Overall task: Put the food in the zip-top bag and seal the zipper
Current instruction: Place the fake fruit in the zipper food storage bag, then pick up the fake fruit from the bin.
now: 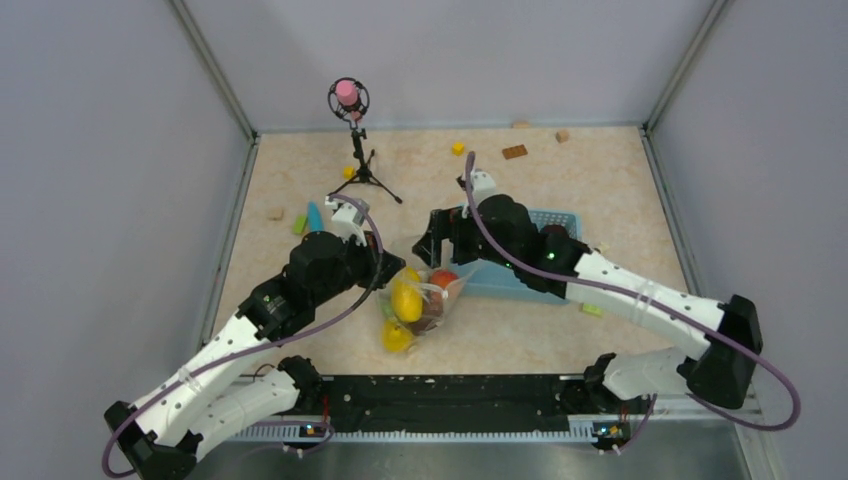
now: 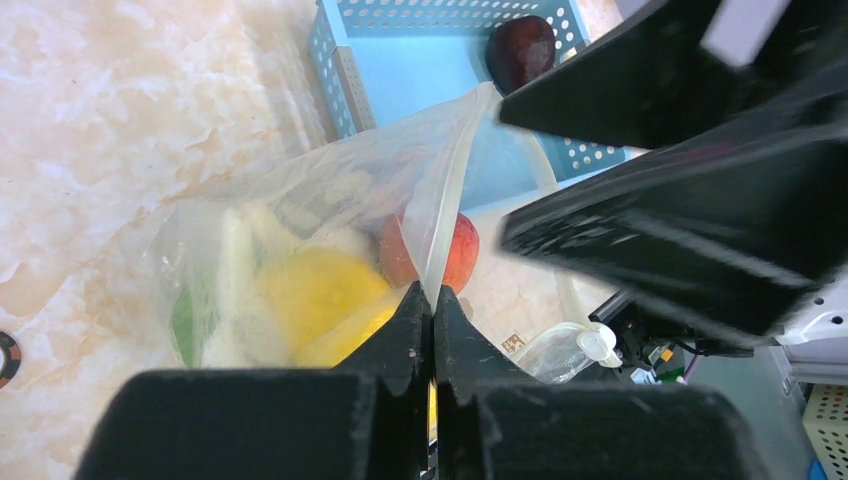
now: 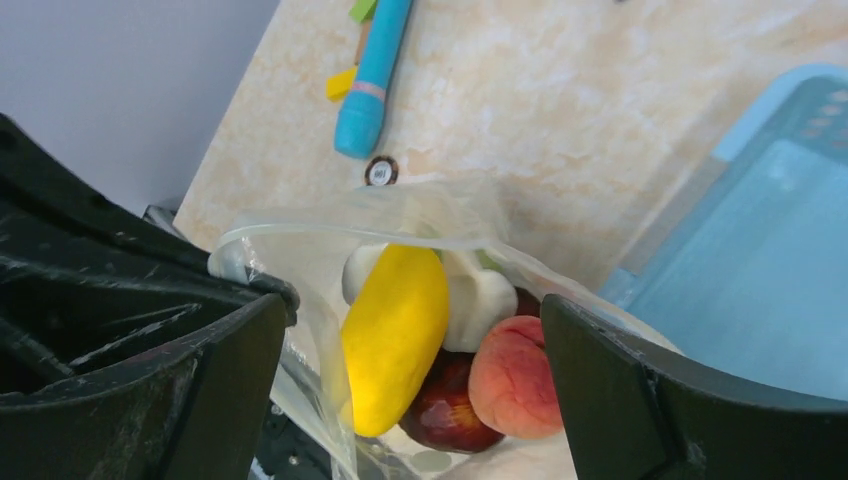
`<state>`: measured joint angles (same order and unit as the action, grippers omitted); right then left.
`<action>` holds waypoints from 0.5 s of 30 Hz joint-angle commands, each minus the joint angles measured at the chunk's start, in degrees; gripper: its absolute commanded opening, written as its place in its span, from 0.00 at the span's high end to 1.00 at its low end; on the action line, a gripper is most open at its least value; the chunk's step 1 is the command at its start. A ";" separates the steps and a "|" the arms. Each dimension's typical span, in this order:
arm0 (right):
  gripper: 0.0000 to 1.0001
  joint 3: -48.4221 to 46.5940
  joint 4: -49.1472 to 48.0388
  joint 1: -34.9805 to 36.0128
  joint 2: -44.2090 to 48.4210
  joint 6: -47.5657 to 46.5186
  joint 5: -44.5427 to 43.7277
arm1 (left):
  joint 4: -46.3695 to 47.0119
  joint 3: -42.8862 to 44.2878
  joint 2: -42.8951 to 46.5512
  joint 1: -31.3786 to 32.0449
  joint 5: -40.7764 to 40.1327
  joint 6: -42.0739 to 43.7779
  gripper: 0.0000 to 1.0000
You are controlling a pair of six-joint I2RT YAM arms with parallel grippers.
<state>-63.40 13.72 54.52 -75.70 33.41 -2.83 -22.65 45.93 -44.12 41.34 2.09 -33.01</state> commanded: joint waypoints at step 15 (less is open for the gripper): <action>0.01 12.86 11.23 -20.20 13.36 -0.63 -28.66 | 3.49 -0.03 -0.09 0.17 -1.38 0.58 1.00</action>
<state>-51.59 23.64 36.56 -59.96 32.12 -24.77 -22.61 45.74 -44.14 41.34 1.69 -33.01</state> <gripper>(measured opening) 0.989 0.015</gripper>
